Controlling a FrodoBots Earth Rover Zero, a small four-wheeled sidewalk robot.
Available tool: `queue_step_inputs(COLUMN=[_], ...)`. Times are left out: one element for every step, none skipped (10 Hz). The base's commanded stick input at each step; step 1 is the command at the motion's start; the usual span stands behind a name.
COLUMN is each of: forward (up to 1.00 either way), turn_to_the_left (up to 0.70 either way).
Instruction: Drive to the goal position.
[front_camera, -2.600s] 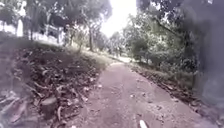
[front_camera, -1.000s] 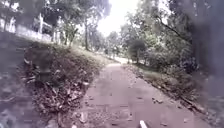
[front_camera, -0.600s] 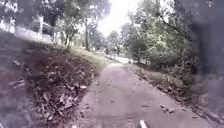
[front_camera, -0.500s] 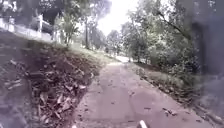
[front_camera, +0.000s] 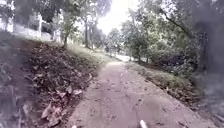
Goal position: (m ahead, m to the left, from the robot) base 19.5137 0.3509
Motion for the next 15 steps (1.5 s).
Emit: queue_step_inputs(forward=[0.70,0.70,0.70,0.70,0.70,0.70,0.70,0.70,0.70,0.70,0.70,0.70,0.70,0.70,0.70], turn_to_the_left=[0.00,0.00,0.00,0.00,0.00,0.00,0.00,0.00,0.00,0.00,0.00,0.00,0.00,0.00,0.00])
